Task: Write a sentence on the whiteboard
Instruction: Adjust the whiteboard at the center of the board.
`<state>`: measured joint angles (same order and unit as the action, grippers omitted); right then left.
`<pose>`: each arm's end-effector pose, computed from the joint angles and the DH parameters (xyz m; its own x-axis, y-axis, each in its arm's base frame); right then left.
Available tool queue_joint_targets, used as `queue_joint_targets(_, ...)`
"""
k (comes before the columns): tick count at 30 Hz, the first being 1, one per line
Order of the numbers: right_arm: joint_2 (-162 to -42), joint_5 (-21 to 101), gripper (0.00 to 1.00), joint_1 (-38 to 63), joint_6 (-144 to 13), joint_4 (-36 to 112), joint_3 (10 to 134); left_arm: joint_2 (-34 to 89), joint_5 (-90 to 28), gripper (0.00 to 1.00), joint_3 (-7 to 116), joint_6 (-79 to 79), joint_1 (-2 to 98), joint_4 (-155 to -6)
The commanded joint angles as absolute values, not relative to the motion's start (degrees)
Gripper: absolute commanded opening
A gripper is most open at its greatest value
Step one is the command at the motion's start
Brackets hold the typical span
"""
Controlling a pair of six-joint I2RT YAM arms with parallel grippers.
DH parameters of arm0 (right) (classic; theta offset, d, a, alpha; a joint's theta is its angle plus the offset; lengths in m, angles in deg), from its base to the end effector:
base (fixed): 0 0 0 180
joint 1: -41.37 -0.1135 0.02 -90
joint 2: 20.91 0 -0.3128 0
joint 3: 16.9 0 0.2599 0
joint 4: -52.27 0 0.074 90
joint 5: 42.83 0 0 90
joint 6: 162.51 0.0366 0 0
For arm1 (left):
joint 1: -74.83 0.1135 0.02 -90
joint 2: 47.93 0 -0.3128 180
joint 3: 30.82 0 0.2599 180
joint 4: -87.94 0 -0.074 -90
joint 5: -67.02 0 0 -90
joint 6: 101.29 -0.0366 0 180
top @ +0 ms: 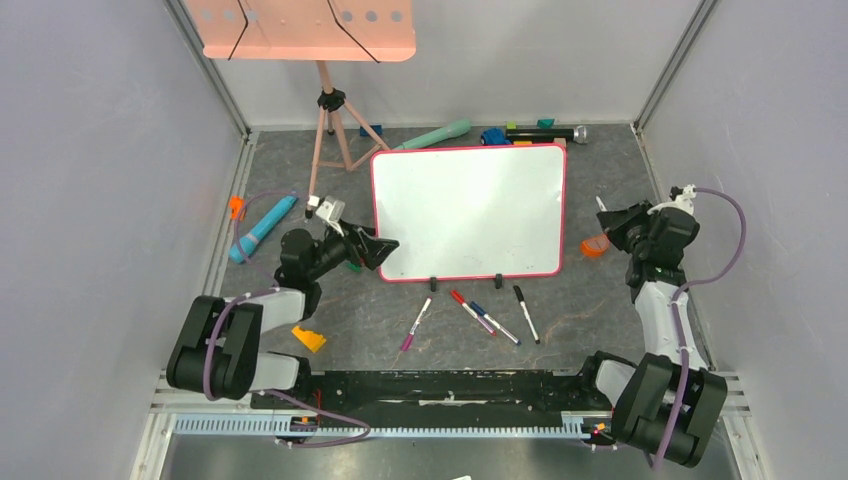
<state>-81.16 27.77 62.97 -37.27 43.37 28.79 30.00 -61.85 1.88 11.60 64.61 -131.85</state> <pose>0.2052 -0.0682 0.2765 -0.2654 0.6904 -0.6729 0.2658 0.7233 0.6373 0.2318 -0.0651 0.2252 -0.3788 -0.2394 -0.8940 0.6574 0.6103 -0.4420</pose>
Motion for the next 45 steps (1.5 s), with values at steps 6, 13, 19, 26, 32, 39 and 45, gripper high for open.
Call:
queue_joint_targets(6, -74.60, 28.30, 0.00, 57.27, -38.63, 43.63, 29.64, 32.20, -53.02, 1.00, -3.94, 3.97, 64.01, -146.45)
queue_joint_targets(13, -69.87, 27.30, 0.00, 53.52, -37.52, 42.39, 30.69, 41.34, -56.10, 1.00, -1.85, 1.75, 64.01, -150.54)
queue_joint_targets(19, -64.85, 30.35, 0.00, 53.15, -39.29, 40.95, 29.34, 44.22, -61.66, 1.00, 0.67, 2.14, 64.01, -148.05)
queue_joint_targets(26, -60.78, 33.51, 0.00, 53.17, -41.89, 36.95, 31.01, 45.55, -60.08, 1.00, 0.84, 1.55, 64.09, -149.29)
queue_joint_targets(32, -60.70, 31.33, 0.00, 53.15, -41.28, 37.15, 32.28, 45.03, -55.16, 1.00, 3.29, 1.62, 64.63, -142.97)
queue_joint_targets(39, -62.42, 29.82, 0.00, 53.15, -39.99, 39.95, 33.15, 50.11, -64.73, 1.00, 11.14, -0.99, 65.52, -139.71)
queue_joint_targets(45, -63.99, 28.81, 0.00, 52.77, -40.85, 39.96, 35.70, 57.45, -80.97, 1.00, 15.76, 10.17, 70.04, -146.55)
